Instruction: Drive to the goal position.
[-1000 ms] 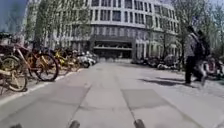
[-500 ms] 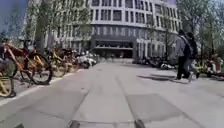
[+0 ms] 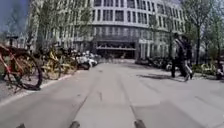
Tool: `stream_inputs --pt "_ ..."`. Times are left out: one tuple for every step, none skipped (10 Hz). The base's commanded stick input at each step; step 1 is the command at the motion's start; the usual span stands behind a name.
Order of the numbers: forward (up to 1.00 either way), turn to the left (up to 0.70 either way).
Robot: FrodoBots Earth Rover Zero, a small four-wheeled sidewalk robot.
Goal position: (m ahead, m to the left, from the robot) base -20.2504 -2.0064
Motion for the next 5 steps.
stream_inputs --pt "0.85 0.0" --pt "0.47 0.0" --pt "0.0 0.0" --pt "0.0 0.0" --pt "0.0 0.0"
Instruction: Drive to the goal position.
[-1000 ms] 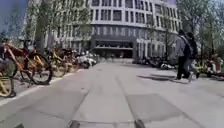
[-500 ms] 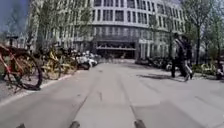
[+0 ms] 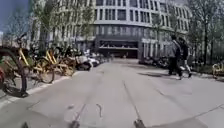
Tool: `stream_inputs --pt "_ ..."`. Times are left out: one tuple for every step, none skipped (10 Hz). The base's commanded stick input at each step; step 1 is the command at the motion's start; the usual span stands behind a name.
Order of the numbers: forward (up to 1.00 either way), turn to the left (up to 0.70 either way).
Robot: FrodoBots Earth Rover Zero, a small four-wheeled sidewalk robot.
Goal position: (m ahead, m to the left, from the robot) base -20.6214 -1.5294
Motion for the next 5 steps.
stream_inputs --pt "0.0 0.0" --pt "0.0 0.0" --pt "0.0 0.0" --pt "0.02 0.0" --pt "0.85 0.0"
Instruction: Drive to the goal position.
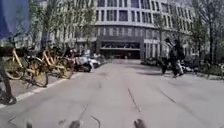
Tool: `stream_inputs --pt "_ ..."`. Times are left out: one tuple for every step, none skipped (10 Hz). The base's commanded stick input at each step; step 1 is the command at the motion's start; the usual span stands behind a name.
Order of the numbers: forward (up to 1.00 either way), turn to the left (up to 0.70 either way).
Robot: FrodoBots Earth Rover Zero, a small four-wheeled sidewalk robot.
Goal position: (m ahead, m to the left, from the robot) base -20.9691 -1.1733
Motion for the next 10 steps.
stream_inputs --pt "0.85 -0.02" --pt "0.38 -0.17" --pt "0.0 -0.14" --pt "0.0 -0.04" --pt "0.0 0.0" --pt "0.0 0.0" --pt "0.0 -0.42" --pt "0.0 -0.83" --pt "0.0 -0.85" --pt "0.0 -0.85"
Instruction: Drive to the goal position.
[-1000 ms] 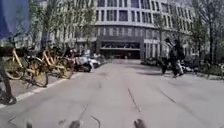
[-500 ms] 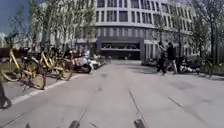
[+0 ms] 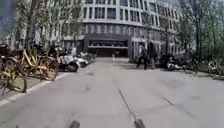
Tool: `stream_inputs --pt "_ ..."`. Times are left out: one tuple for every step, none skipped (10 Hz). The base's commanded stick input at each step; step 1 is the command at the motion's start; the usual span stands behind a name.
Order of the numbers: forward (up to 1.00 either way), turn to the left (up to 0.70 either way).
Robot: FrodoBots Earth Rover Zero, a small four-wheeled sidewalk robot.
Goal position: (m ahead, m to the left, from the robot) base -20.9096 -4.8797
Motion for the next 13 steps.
stream_inputs --pt "0.0 -0.85" --pt "0.0 -0.85" --pt "0.0 -0.85" --pt "0.0 -0.85" --pt "0.0 -0.85" --pt "0.0 -0.85" --pt "0.0 -0.85" --pt "0.0 -0.85" --pt "0.0 -0.85" --pt "0.0 -0.85" --pt "0.0 -0.85" --pt "0.0 -0.85" --pt "0.0 -0.85"
